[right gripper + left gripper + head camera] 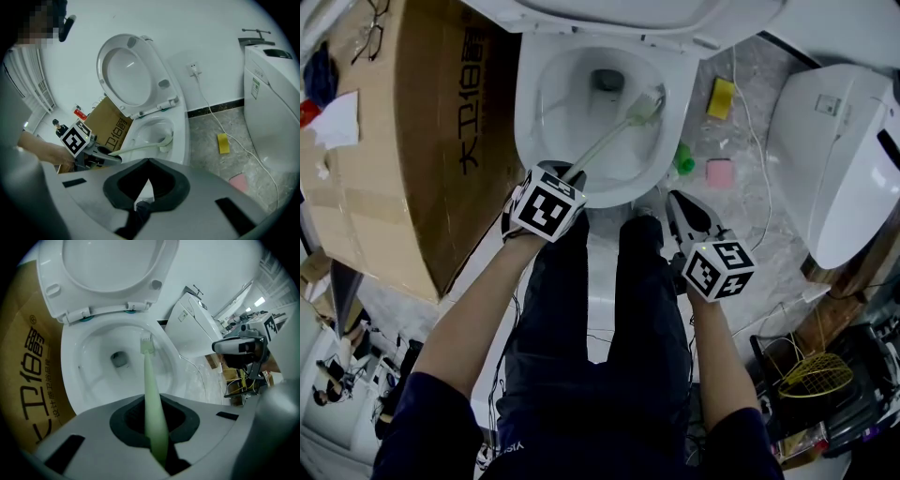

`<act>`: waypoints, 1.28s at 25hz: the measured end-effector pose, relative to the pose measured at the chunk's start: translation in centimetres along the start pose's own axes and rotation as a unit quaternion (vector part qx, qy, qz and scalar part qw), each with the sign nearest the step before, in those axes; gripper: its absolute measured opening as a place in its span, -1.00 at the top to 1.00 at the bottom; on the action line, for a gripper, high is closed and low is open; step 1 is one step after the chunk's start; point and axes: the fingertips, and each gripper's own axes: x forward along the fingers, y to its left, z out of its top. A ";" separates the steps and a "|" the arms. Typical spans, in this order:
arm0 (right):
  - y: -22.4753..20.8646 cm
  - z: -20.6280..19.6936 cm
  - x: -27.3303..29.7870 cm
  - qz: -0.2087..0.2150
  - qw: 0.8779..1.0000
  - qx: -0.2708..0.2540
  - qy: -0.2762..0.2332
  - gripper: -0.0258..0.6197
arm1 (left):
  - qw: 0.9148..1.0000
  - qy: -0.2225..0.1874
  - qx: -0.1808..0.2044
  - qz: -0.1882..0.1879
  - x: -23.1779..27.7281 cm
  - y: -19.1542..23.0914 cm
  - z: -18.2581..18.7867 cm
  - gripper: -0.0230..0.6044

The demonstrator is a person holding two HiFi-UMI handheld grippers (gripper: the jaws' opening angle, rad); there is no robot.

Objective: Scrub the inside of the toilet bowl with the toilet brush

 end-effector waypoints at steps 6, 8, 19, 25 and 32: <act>1.0 -0.6 0.0 0.001 1.000 -0.004 0.004 0.92 | 1.000 0.004 0.007 -0.016 -0.3 -1.0 -1.8 0.77; 1.3 -0.5 0.0 0.002 1.000 -0.007 0.004 0.92 | 1.000 0.008 0.007 -0.021 -0.4 -1.3 -2.5 0.77; 3.2 1.3 0.1 0.006 1.000 -0.021 -0.002 0.92 | 0.999 0.027 0.009 -0.031 -1.1 -2.3 -5.7 0.77; 4.4 3.1 -0.4 0.007 0.999 -0.031 -0.008 0.92 | 0.999 0.026 -0.006 -0.027 -2.8 -1.8 -6.4 0.77; 6.9 6.2 -1.5 0.013 0.999 -0.046 -0.021 0.92 | 1.000 -0.012 -0.020 -0.010 -7.0 -0.7 -4.7 0.77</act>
